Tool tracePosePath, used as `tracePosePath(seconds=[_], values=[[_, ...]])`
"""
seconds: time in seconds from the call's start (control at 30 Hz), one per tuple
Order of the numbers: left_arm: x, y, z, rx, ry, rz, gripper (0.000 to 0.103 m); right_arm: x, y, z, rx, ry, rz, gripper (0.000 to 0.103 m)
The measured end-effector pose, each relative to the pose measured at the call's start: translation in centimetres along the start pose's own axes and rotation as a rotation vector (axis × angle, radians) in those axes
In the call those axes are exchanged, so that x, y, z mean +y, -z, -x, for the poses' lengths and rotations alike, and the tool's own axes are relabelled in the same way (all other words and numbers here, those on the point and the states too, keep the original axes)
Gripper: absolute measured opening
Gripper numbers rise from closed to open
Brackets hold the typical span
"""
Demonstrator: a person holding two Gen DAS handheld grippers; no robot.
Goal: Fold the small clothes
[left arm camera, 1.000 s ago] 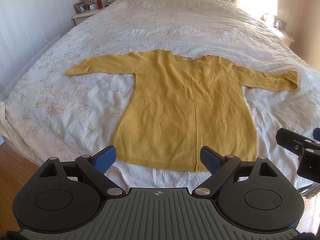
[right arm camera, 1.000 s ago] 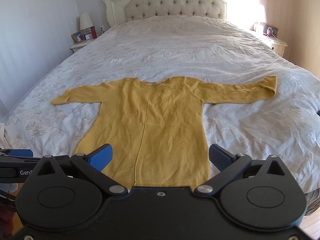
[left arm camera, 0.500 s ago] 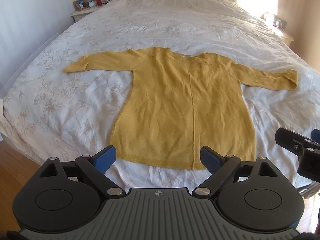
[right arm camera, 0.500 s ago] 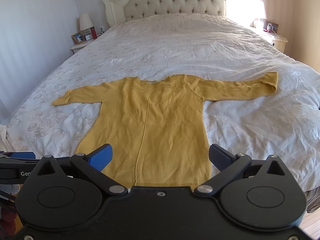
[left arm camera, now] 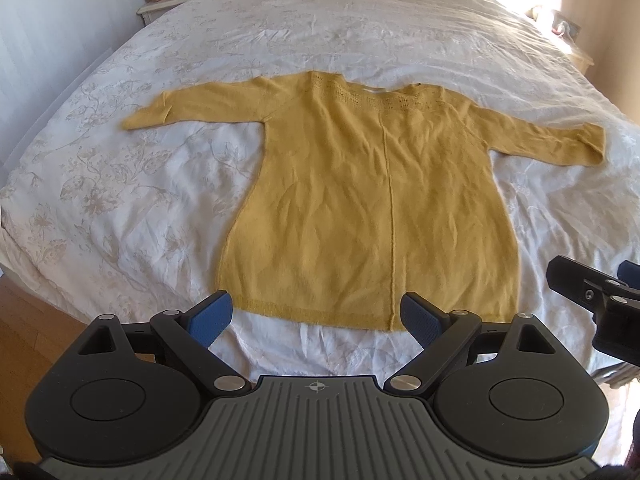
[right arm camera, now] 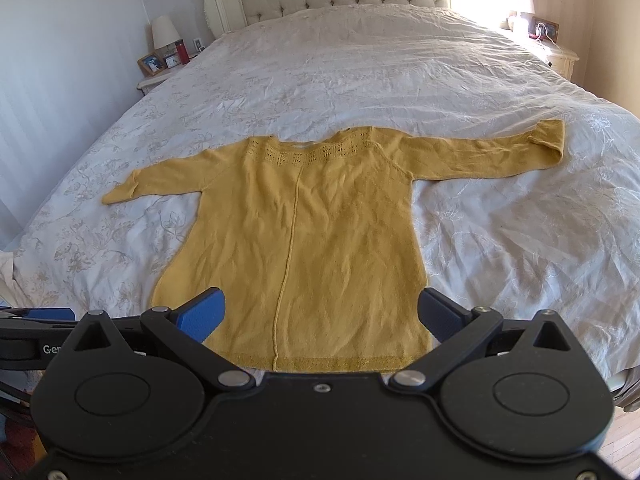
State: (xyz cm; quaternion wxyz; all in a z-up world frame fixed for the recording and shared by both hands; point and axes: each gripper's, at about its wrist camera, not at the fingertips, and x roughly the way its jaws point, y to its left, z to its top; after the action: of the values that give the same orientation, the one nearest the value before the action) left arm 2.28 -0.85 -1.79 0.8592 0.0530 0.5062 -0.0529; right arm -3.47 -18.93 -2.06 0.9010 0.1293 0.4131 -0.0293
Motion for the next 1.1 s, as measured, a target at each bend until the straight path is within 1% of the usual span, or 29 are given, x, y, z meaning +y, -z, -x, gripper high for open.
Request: tracePosePath(seconds=[0.23,0.33,0.5,0.7,0.87,0.9,0.93,1.0,1.07,1.1], values=[[0.5,-2.3,-2.7,0.053,0.012,0.004,0.092,-0.1,-1.7,-2.8,0.061,0.005,-0.014,0.102],[0.8,-3.5,-4.2,0.086,0.014,0.002,0.092,0.0,-2.5,-4.5,0.093,0.004,-0.026,0.102],[1.7,-5.9,-6.5,0.115,0.020,0.016,0.092,0.8,-4.4,-7.4,0.140,-0.003,-0.039,0.102],[2.5,-8.9,-9.5,0.150,0.034,0.014,0.092,1.4,-6.9,-9.9,0.166,0.002,-0.053,0.102],[2.4,-11.1,-11.8,0.157,0.063,-0.027,0.089,1.8,-8.3,-11.3,0.160,0.023,-0.061,0.102],[2.3,-11.4,-12.1,0.154,0.068,-0.032,0.082,1.8,-8.4,-11.5,0.157,0.023,-0.066,0.101],[2.4,-11.8,-12.5,0.151,0.080,-0.034,0.071,1.9,-8.9,-11.8,0.150,0.028,-0.071,0.100],[2.5,-12.5,-13.3,0.153,0.116,-0.036,0.063,1.9,-9.4,-11.9,0.117,0.062,-0.072,0.092],[2.6,-13.2,-13.8,0.144,0.159,-0.031,0.060,1.8,-9.9,-11.9,0.081,0.098,-0.053,0.091],[2.5,-13.6,-13.9,0.125,0.175,-0.026,0.059,1.7,-10.2,-11.9,0.060,0.115,-0.044,0.091]])
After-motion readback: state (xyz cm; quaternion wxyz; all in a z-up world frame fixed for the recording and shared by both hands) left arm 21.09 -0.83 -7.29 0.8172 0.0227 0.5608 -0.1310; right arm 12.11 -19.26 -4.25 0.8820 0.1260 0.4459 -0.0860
